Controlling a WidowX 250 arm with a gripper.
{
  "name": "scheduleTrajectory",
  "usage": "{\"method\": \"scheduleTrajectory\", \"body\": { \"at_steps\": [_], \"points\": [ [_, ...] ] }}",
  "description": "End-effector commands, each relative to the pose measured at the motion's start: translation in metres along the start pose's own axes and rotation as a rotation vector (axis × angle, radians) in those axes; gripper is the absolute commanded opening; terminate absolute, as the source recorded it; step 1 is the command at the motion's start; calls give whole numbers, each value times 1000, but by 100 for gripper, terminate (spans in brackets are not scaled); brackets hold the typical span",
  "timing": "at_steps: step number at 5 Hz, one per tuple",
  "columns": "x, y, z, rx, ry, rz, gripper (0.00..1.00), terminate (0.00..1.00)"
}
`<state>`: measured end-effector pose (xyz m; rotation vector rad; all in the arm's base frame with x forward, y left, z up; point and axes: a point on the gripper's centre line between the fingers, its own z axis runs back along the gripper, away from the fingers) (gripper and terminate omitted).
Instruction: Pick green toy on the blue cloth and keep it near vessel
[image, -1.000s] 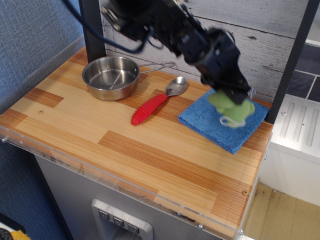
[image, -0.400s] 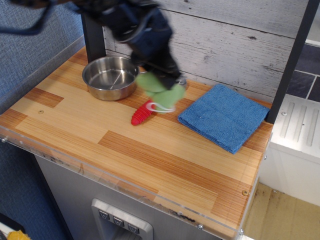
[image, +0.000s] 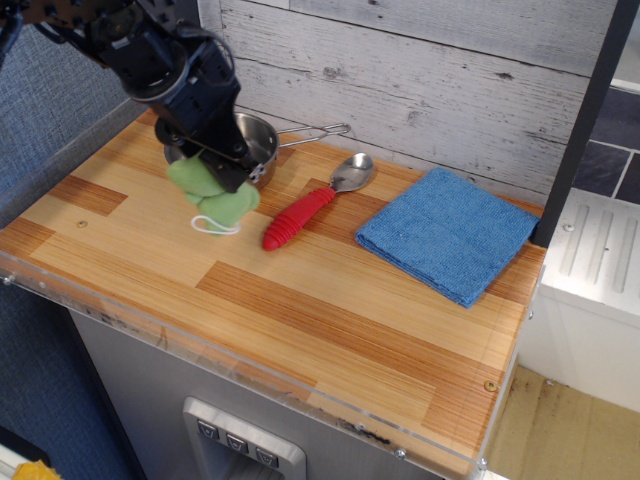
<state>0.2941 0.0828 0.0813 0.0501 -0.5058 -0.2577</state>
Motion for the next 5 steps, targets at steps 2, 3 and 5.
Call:
{"method": "scheduleTrajectory", "body": {
  "at_steps": [2,3,5],
  "points": [
    [-28,57,12,134,61,109,0,0],
    [-35,67,15,157,76,130,0,0],
    [-53,78,-8,111,130,163,0,0]
  ]
}}
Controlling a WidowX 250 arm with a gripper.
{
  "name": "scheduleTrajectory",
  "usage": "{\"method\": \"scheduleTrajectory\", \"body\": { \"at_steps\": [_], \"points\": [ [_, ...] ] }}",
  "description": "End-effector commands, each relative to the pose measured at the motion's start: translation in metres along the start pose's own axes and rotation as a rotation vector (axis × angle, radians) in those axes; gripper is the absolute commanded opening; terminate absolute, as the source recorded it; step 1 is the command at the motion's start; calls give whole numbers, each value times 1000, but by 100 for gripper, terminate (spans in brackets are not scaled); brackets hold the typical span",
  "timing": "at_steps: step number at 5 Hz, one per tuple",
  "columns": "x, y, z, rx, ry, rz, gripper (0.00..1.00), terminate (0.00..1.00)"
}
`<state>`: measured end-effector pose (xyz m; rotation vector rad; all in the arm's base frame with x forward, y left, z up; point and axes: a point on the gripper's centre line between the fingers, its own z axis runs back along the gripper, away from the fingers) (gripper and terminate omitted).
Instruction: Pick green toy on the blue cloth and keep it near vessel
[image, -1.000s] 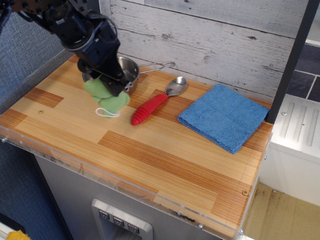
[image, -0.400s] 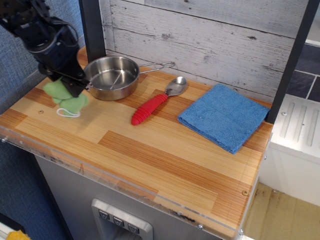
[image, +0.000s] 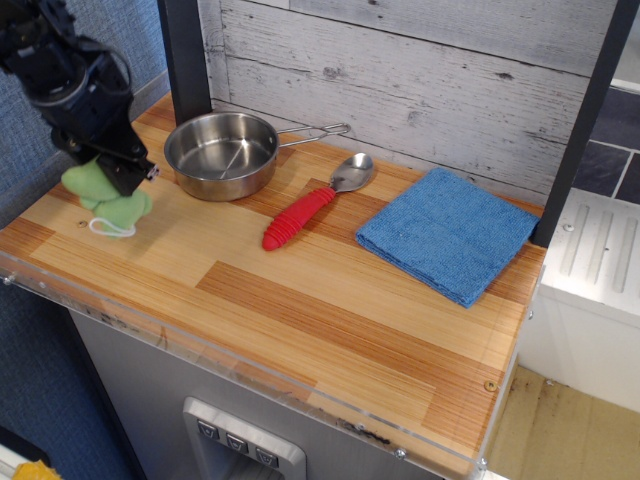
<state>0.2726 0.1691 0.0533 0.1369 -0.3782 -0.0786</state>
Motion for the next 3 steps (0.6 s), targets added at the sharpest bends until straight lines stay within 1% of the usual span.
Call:
{"method": "scheduleTrajectory", "body": {
  "at_steps": [1,2,3],
  "points": [
    [-2,2,-9,-45,-23,42,0,0],
    [2,3,-11,-72,-45,74,100,0],
    [7,1,-9,-65,-43,55,100,0]
  ]
}}
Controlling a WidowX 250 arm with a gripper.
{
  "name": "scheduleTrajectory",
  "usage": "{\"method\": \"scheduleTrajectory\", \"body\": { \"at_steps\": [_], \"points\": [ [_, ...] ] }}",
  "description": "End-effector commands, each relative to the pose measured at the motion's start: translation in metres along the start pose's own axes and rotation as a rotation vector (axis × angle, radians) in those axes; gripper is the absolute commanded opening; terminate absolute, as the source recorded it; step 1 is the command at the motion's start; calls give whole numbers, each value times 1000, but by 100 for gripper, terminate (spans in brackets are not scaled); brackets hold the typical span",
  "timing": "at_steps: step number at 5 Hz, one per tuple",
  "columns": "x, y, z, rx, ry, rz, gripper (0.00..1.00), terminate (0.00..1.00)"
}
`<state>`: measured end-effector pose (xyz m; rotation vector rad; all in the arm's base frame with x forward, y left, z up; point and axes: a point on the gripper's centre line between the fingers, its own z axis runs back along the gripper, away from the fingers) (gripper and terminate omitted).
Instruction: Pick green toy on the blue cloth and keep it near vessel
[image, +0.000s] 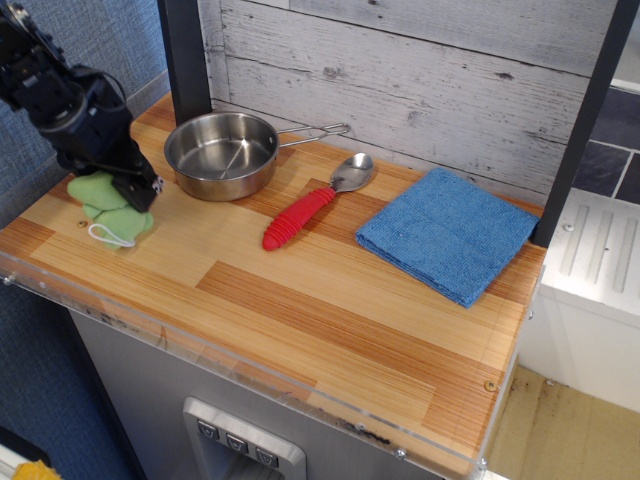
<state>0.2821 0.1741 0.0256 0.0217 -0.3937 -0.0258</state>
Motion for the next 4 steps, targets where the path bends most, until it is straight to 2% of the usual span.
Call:
{"method": "scheduleTrajectory", "body": {
  "at_steps": [1,2,4],
  "points": [
    [10,-5,23,44,-29,-25,100,0],
    [16,-6,31,61,-43,-44,100,0],
    [43,-13,67,116,-131,-122,100,0]
  ]
}}
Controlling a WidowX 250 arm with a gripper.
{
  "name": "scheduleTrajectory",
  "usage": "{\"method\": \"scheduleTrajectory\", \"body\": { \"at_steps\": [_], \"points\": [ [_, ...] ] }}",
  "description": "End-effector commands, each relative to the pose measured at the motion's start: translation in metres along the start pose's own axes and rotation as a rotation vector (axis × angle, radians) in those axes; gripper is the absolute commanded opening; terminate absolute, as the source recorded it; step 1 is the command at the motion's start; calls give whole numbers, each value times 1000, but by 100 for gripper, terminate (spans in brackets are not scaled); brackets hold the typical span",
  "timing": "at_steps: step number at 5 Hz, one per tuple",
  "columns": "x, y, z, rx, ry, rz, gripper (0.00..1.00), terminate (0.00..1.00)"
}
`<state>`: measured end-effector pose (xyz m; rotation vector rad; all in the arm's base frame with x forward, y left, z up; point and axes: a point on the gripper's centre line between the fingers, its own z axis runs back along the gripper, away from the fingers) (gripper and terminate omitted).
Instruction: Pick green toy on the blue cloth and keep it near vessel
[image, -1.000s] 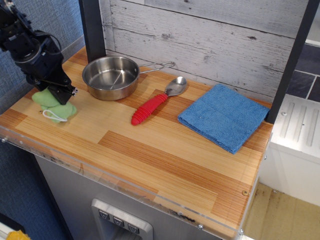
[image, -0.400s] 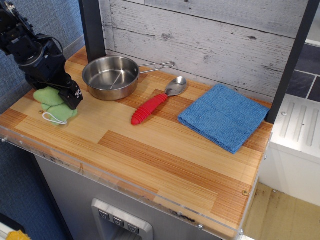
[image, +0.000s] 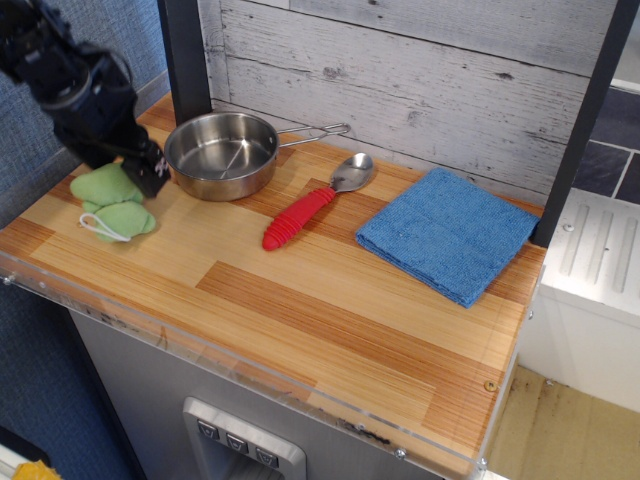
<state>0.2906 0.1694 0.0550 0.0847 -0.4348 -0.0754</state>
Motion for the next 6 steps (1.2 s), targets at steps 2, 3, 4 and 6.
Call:
{"method": "scheduleTrajectory", "body": {
  "at_steps": [2,3,4,6],
  "points": [
    [50,-25,85,113,-209,-154,100,0],
    [50,-25,85,113,-209,-154,100,0],
    [50,-25,85,113,-209,-154,100,0],
    [50,-25,85,113,-209,-154,100,100]
  ]
}}
